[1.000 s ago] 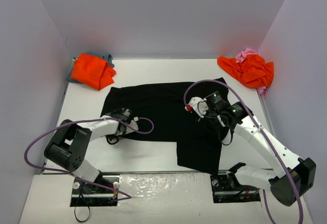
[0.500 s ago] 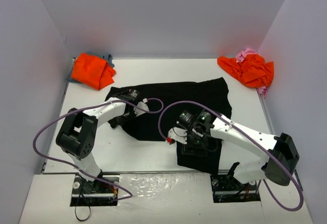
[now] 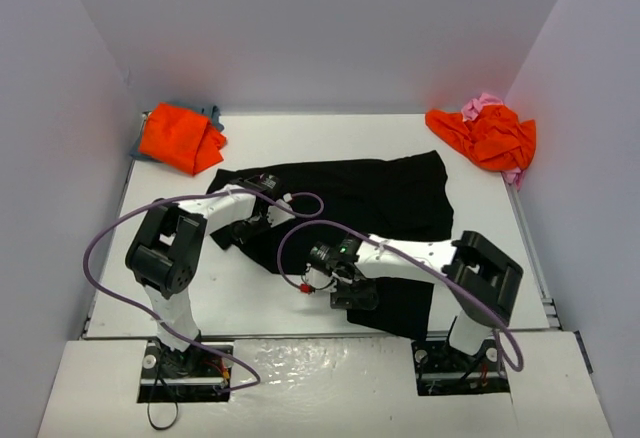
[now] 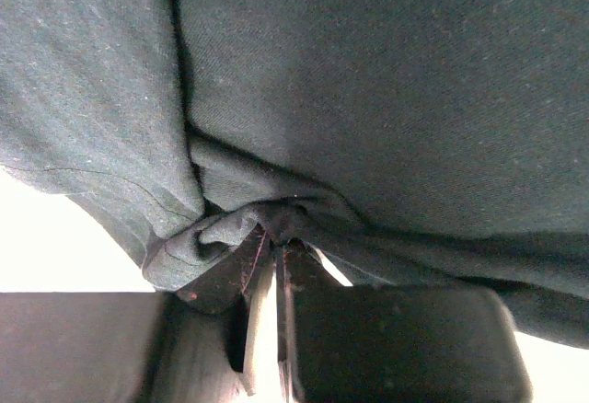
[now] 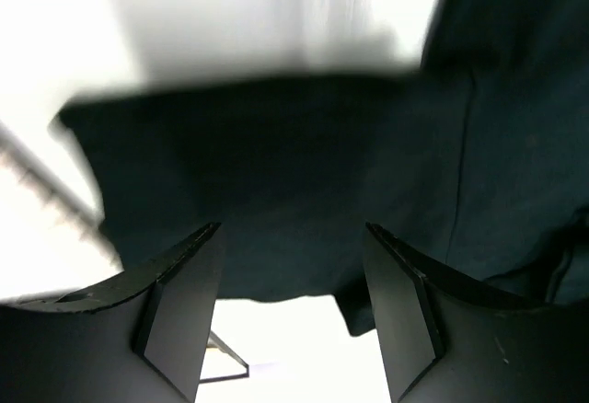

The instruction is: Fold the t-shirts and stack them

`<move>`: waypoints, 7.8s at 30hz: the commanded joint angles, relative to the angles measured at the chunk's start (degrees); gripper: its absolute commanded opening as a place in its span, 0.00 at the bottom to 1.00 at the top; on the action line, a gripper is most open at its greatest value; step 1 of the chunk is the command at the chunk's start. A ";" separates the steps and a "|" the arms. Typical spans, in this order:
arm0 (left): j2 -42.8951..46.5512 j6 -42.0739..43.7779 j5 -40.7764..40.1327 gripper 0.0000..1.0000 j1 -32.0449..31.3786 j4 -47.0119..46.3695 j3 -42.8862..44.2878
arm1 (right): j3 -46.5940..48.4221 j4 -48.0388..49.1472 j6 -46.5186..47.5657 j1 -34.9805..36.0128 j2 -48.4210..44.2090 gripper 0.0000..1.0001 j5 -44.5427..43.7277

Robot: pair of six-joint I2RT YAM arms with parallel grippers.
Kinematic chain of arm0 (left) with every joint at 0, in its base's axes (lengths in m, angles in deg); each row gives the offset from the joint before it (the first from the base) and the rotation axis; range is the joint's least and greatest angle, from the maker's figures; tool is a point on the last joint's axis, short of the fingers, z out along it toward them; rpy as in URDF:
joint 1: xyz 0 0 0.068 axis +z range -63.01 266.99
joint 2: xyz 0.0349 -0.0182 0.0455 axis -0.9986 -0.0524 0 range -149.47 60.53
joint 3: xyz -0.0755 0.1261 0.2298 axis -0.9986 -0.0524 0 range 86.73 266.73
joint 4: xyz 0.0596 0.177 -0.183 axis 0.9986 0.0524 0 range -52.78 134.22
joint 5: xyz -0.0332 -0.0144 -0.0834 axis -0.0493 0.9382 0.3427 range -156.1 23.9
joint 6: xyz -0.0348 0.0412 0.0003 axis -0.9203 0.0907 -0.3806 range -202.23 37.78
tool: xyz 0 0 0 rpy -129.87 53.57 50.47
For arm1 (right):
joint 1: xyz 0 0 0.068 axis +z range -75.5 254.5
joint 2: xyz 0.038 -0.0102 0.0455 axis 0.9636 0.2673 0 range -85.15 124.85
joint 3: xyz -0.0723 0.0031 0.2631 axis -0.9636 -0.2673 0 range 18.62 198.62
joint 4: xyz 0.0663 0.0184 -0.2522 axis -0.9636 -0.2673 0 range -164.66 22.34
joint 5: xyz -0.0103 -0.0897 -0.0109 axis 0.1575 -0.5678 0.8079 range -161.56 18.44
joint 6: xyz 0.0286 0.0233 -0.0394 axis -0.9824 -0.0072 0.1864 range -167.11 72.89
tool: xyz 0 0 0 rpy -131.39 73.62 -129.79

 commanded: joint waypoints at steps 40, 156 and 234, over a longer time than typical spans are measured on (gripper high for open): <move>2.30 -0.03 -0.37 0.00 0.22 -0.62 -0.06 | 5.88 0.68 -3.22 -14.04 -7.22 0.00 -13.61; -6.56 1.39 -1.18 0.00 1.45 -1.23 13.48 | 4.07 4.13 -6.76 -10.02 11.04 0.34 -12.04; -39.58 -0.64 -11.85 0.97 16.04 2.13 69.63 | 72.63 48.08 39.23 -48.62 56.64 1.00 -47.96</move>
